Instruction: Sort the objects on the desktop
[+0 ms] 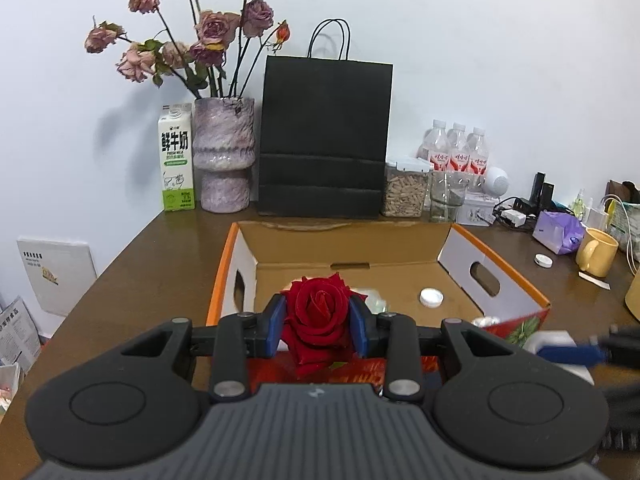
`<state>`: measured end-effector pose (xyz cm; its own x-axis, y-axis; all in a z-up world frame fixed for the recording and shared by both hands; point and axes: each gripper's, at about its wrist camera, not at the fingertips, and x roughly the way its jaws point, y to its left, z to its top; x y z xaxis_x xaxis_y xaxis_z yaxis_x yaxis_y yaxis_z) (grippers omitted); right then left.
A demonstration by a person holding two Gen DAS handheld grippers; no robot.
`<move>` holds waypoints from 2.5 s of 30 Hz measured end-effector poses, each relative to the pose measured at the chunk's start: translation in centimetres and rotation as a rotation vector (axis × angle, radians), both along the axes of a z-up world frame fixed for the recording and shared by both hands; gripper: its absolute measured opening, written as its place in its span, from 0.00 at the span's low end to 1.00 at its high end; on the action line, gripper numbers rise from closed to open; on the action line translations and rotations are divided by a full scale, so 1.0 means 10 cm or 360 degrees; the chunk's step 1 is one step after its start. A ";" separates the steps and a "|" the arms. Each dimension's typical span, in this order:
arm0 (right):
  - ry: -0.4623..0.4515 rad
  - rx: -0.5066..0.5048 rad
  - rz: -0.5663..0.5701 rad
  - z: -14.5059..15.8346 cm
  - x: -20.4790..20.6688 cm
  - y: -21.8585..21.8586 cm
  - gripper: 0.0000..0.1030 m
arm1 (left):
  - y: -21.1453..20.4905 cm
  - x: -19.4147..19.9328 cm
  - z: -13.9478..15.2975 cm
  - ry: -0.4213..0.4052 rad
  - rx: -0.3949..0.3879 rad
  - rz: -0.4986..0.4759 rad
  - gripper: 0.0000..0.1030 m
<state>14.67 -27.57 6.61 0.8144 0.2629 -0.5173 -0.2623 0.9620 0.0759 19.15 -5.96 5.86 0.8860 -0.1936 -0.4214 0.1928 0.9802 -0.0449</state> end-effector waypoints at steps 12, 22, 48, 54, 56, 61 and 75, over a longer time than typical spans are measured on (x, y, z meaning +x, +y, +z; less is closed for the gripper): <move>0.0151 -0.0022 0.0086 -0.35 -0.33 0.04 0.07 | 0.13 -0.26 -0.06 0.0031 0.0003 0.0045 0.34; 0.0070 0.0011 0.0015 -0.24 -0.40 -0.04 0.03 | 0.14 -0.30 -0.03 0.0008 -0.0010 0.0037 0.34; -0.0225 0.0095 -0.0133 0.43 1.07 -0.05 0.03 | -0.31 0.78 0.26 -0.0085 0.0020 -0.0031 0.34; -0.0146 0.0115 -0.0164 0.17 1.45 -0.09 0.03 | -0.44 1.12 0.10 -0.0008 0.0063 -0.0001 0.33; -0.0111 0.0106 -0.0158 0.07 1.49 -0.11 0.03 | -0.47 1.17 0.04 0.0018 0.0081 -0.0006 0.33; -0.0086 0.0096 -0.0160 -0.03 1.50 -0.12 0.03 | -0.52 1.22 -0.07 0.0055 0.0121 -0.0013 0.33; -0.0180 0.0048 -0.0229 0.04 1.30 -0.13 0.95 | -0.38 1.09 -0.06 -0.0054 0.0139 0.0185 1.00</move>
